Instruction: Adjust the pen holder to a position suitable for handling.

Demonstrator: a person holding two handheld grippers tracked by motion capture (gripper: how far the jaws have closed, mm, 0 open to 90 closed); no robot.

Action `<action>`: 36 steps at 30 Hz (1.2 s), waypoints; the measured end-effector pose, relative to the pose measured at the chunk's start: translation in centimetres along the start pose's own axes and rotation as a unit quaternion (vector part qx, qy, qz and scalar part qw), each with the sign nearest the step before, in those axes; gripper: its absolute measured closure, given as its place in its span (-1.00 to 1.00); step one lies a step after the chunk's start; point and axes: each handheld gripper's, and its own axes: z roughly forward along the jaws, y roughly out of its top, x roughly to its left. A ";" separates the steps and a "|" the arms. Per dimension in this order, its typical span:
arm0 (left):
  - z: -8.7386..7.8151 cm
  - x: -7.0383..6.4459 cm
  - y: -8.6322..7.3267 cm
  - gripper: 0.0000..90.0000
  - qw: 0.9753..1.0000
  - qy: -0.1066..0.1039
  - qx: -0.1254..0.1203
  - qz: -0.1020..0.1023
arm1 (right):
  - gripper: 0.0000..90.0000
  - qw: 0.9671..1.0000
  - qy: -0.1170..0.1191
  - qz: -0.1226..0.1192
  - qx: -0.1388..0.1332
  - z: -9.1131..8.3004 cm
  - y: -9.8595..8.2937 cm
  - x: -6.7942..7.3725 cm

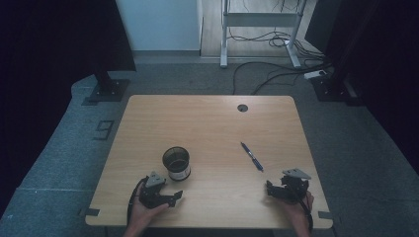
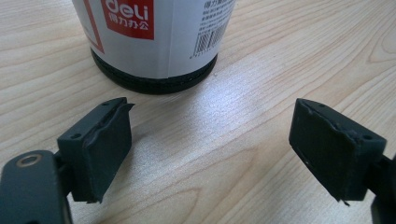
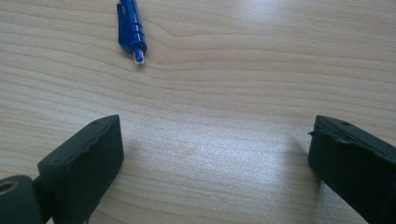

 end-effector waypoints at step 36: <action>-2.9 1.1 2.5 -0.93 0.996 0.032 -0.081 -0.017 | -0.89 1.000 -0.004 0.003 -0.003 0.0 0.0 0.1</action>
